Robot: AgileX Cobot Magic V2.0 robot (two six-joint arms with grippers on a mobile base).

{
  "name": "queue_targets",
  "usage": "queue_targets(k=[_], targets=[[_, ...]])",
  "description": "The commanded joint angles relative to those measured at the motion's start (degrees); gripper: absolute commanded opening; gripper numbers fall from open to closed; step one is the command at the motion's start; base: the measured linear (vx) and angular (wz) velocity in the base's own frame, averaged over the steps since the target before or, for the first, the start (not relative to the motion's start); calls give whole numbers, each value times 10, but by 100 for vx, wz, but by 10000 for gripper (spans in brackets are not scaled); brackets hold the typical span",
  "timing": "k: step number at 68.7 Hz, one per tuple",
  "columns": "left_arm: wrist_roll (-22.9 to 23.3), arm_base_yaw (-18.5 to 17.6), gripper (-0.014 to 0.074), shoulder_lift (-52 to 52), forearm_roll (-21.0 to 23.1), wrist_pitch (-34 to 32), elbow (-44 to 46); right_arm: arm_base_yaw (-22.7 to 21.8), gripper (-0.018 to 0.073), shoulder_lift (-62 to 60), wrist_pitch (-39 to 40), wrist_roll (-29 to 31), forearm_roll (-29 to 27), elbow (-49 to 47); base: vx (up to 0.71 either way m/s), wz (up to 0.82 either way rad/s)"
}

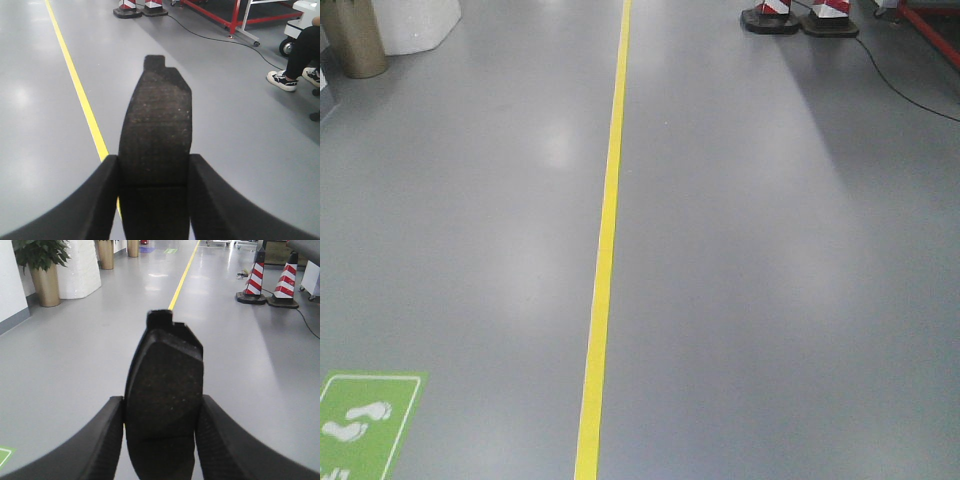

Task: Move and align brake pads A on conveyor
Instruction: 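Drive along the yellow floor line holding a pad in each gripper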

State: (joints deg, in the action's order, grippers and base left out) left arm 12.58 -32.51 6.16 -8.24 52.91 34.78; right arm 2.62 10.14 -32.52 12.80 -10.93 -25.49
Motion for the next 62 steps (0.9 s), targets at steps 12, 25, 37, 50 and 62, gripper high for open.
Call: queue_targets(k=[12,25,37,50,62], targets=[[-1,-1,-6,11,-2,-55,13,-2,-6,5,58,3,-1,-17,46,-8],[-1,-1,-6,11,-2,-55,13,-2,-6,5,58,3,-1,-17,58,-6],[-1,-1,-6,11,-2,-55,13,-2,-6,5,58,3,-1,-17,67,-1],[-1,-1,-6,11,-2,-55,13,-2,-6,5,58,3,-1,-17,73,-1],[-1,-1,-6,11,-2,-55,13,-2,-6,5,58,3,-1,-17,76,1]])
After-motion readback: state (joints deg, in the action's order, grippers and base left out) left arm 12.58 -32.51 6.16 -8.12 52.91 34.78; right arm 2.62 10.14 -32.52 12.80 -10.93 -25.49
